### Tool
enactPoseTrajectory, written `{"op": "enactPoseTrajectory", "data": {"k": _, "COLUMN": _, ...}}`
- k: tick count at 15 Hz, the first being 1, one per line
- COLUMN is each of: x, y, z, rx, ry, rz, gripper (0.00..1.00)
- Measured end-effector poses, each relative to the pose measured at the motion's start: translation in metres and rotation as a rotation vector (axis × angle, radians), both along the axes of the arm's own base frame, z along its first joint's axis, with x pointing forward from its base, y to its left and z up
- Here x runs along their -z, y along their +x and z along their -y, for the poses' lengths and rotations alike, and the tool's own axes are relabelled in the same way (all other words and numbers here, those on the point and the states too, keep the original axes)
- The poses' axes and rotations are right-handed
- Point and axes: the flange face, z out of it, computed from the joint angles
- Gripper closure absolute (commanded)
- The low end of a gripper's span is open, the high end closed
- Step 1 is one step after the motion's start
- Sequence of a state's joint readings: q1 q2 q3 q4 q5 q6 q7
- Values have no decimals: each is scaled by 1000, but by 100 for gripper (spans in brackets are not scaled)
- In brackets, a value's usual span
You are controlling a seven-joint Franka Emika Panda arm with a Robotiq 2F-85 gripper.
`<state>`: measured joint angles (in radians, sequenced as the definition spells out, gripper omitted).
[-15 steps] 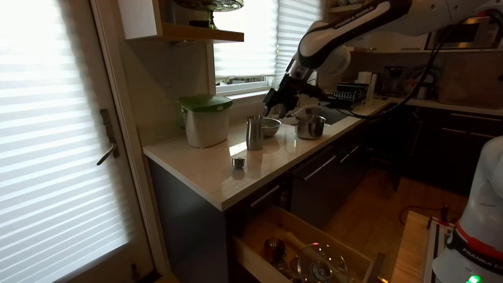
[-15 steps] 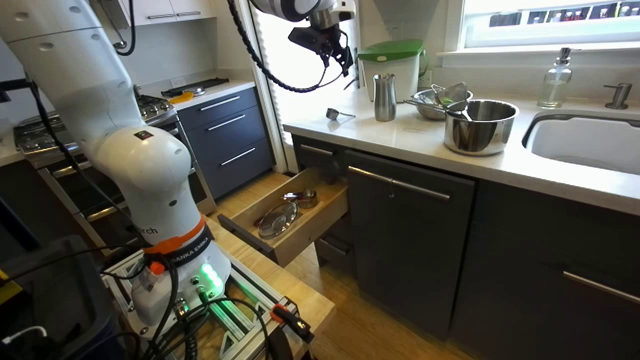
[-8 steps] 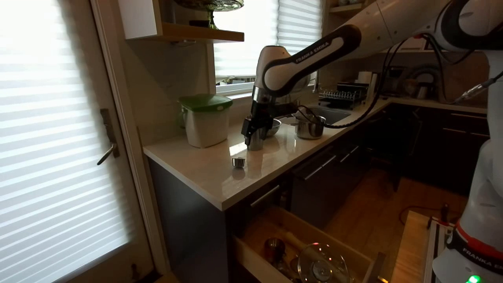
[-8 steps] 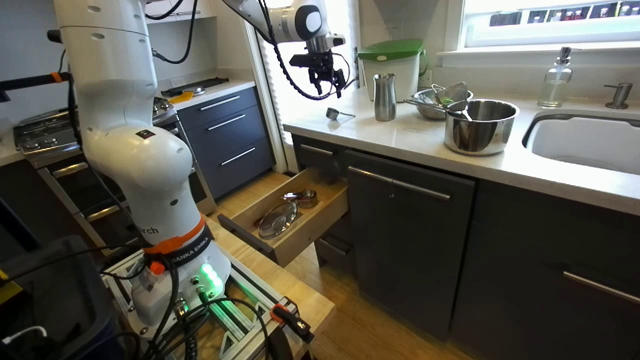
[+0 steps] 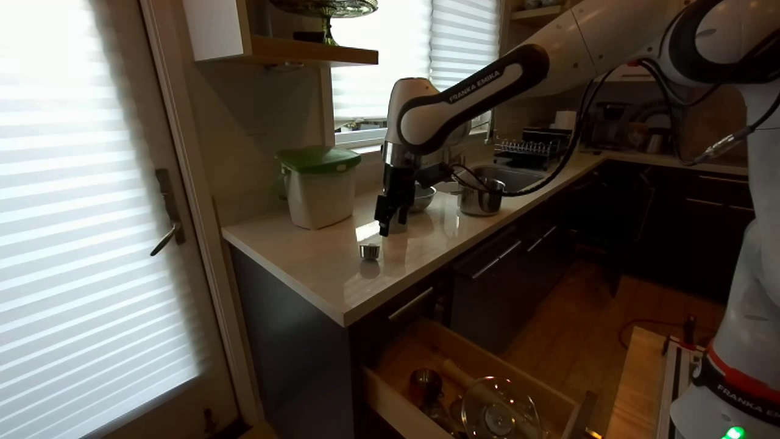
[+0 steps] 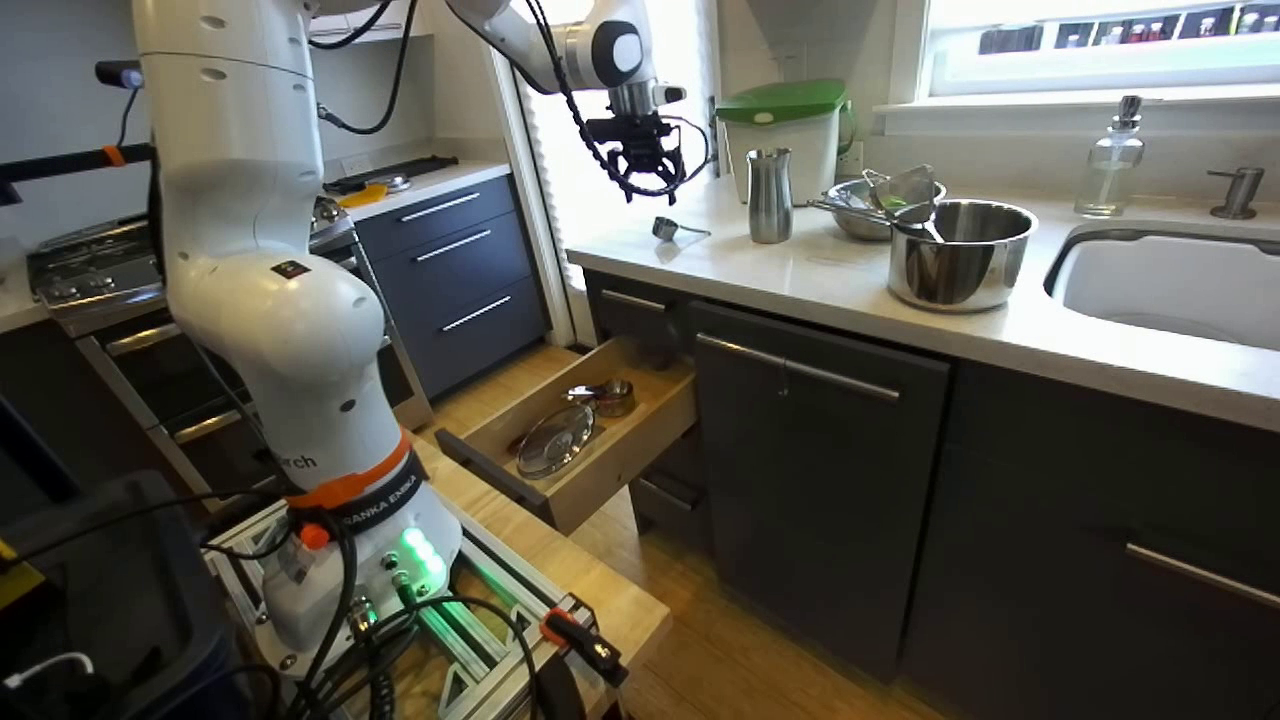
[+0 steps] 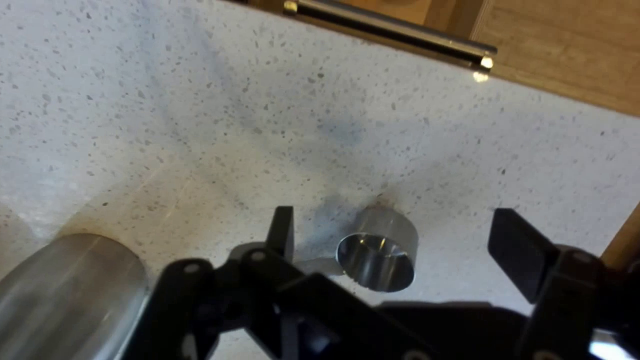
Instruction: Pick up the metal measuring spoon and put it in the pot
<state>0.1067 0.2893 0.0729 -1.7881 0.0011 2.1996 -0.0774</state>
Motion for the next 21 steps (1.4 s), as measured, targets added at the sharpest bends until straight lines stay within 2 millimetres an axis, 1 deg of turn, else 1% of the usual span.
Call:
{"op": "enactPoseTrajectory", "data": {"k": 4, "x": 8, "y": 9, "z": -5, "rx": -181, "ry": -92, "rz": -47, "gripper": 0}}
{"op": "enactPoseTrajectory", "data": {"k": 8, "x": 15, "y": 24, "z": -18, "rx": -347, "ry": -96, "rz": -38, "gripper": 0}}
{"op": "enactPoseTrajectory", "data": {"k": 9, "x": 18, "y": 27, "z": -22, "rx": -375, "ry": -94, "rz": -38, "gripper": 2}}
{"op": "enactPoseTrajectory", "data": {"k": 10, "x": 22, "y": 30, "z": -26, "rx": -397, "ry": -91, "rz": -39, "gripper": 12}}
{"op": "enactPoseTrajectory", "data": {"k": 11, "x": 27, "y": 32, "z": -29, "rx": -415, "ry": -89, "rz": -42, "gripper": 15}}
{"op": "enactPoseTrajectory", "data": {"k": 13, "x": 34, "y": 36, "z": -32, "rx": -437, "ry": -82, "rz": -48, "gripper": 30}}
{"op": "enactPoseTrajectory", "data": {"k": 14, "x": 38, "y": 38, "z": -33, "rx": -444, "ry": -79, "rz": -50, "gripper": 35}}
{"op": "enactPoseTrajectory", "data": {"k": 15, "x": 40, "y": 40, "z": -34, "rx": -449, "ry": -73, "rz": -50, "gripper": 38}}
{"op": "enactPoseTrajectory", "data": {"k": 16, "x": 43, "y": 42, "z": -35, "rx": -456, "ry": -69, "rz": -49, "gripper": 49}}
{"op": "enactPoseTrajectory", "data": {"k": 19, "x": 45, "y": 49, "z": -40, "rx": -470, "ry": -59, "rz": -41, "gripper": 67}}
{"op": "enactPoseTrajectory", "data": {"k": 20, "x": 44, "y": 50, "z": -42, "rx": -476, "ry": -56, "rz": -36, "gripper": 85}}
{"op": "enactPoseTrajectory", "data": {"k": 21, "x": 44, "y": 52, "z": -43, "rx": -481, "ry": -54, "rz": -33, "gripper": 88}}
